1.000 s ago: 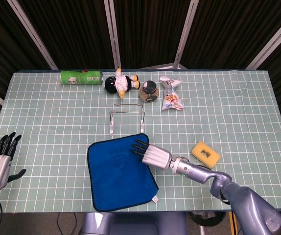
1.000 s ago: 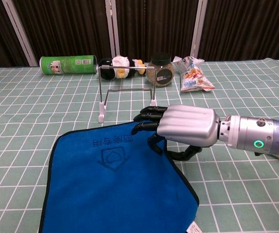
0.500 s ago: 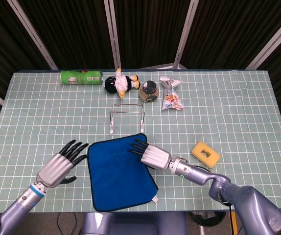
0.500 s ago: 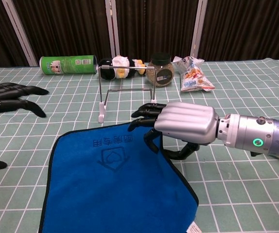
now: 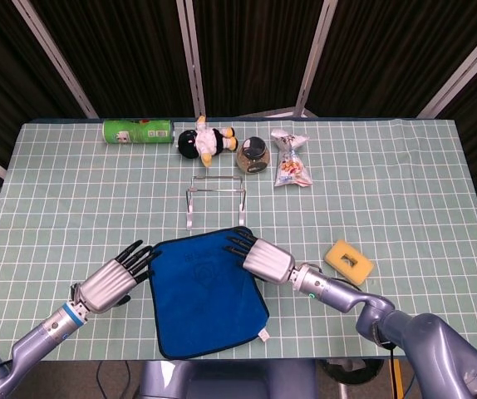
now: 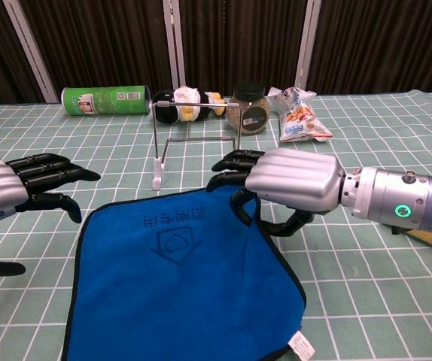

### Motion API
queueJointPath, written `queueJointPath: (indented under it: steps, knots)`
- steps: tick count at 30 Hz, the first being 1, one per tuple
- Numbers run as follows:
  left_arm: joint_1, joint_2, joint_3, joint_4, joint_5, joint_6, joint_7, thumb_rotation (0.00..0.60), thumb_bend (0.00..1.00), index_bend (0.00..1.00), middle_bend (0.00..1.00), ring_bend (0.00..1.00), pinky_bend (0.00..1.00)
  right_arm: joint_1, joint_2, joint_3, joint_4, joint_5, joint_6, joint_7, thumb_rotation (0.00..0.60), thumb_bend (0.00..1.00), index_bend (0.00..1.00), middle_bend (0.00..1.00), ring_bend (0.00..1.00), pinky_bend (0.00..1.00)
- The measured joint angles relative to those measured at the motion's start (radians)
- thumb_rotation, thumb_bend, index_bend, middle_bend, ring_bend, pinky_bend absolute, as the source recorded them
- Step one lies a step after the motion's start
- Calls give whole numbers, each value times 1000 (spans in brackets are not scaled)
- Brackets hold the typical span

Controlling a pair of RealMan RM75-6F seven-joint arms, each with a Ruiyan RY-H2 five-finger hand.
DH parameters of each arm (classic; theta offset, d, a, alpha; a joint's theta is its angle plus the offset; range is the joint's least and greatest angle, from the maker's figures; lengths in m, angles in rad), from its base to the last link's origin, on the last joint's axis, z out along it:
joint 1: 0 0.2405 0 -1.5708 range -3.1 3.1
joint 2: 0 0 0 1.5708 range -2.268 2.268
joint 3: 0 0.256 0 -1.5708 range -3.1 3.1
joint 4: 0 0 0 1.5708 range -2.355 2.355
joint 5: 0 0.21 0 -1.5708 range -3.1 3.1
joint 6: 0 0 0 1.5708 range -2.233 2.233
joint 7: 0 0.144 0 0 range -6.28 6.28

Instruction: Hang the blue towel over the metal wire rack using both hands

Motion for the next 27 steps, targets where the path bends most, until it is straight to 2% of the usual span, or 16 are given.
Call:
queueJointPath:
  steps: [12, 27]
  knots:
    - [-34, -110, 49, 162, 42, 33, -43, 600, 79, 310, 0, 0, 0, -2, 3, -9, -13, -7, 2, -1, 600, 443, 670, 121, 0, 0]
    - [-73, -165, 70, 186, 33, 12, -15, 600, 84, 310, 0, 0, 0, -4, 10, -9, -24, -7, 1, -1, 600, 444, 669, 121, 0, 0]
